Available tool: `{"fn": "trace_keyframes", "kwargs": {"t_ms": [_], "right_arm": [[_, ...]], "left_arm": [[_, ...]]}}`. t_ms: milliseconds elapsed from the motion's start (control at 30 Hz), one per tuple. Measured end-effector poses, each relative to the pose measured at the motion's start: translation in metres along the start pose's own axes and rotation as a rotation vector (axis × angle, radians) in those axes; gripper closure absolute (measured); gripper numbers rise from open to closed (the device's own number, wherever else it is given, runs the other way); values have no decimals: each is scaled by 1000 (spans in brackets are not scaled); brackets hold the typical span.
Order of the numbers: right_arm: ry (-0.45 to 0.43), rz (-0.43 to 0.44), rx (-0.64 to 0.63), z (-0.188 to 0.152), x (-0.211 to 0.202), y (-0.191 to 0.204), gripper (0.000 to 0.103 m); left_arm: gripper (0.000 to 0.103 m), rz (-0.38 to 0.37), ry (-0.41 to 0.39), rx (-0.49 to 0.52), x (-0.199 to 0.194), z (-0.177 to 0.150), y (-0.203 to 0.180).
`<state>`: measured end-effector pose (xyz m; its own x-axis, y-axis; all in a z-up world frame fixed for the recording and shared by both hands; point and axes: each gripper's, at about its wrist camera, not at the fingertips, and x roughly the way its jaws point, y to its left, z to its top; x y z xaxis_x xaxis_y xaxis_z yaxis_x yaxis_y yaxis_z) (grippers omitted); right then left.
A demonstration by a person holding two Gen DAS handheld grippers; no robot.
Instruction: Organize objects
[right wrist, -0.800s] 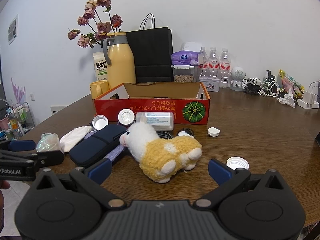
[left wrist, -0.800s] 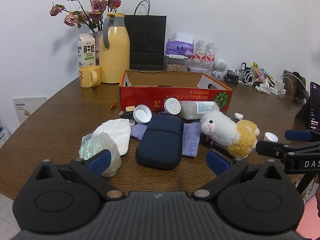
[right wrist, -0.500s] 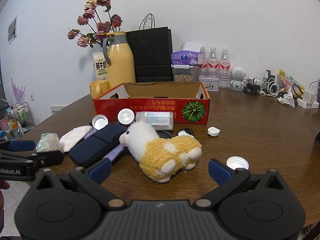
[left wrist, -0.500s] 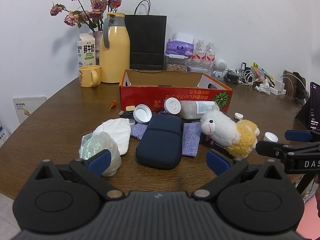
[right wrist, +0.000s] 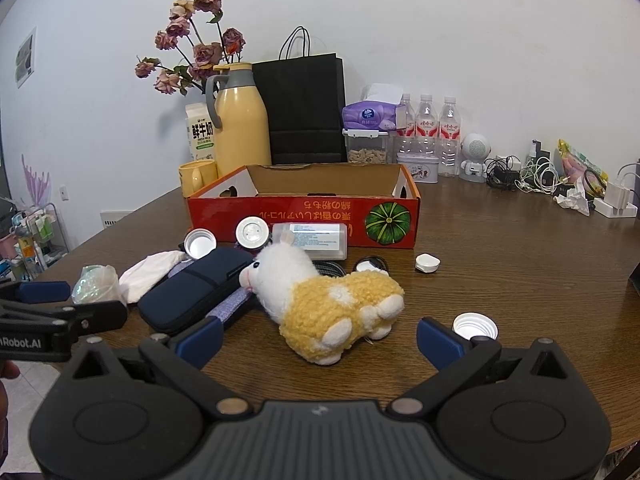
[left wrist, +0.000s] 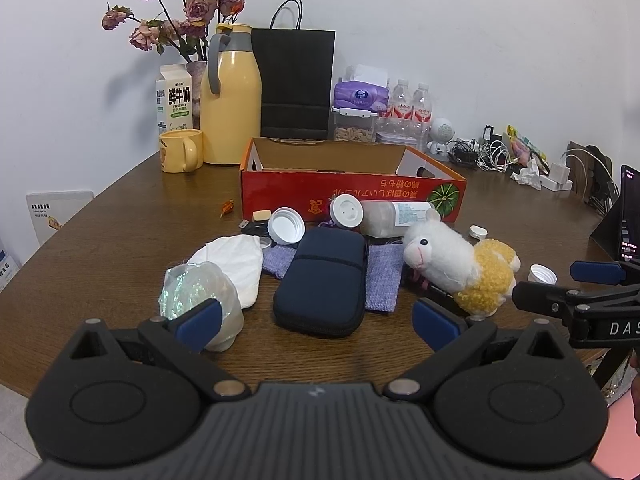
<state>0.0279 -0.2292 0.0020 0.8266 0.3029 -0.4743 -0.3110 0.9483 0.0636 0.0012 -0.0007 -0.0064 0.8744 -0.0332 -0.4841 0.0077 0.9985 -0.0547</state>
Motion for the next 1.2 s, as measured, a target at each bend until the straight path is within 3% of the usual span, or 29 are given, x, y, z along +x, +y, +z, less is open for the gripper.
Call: {"fn": "trace_keyframes", "kwargs": {"t_ms": [1200], "right_arm": [[5,1,-4,-4,4,0,0]], "left_arm": [[0,0,10,-6,1,-2,1]]}}
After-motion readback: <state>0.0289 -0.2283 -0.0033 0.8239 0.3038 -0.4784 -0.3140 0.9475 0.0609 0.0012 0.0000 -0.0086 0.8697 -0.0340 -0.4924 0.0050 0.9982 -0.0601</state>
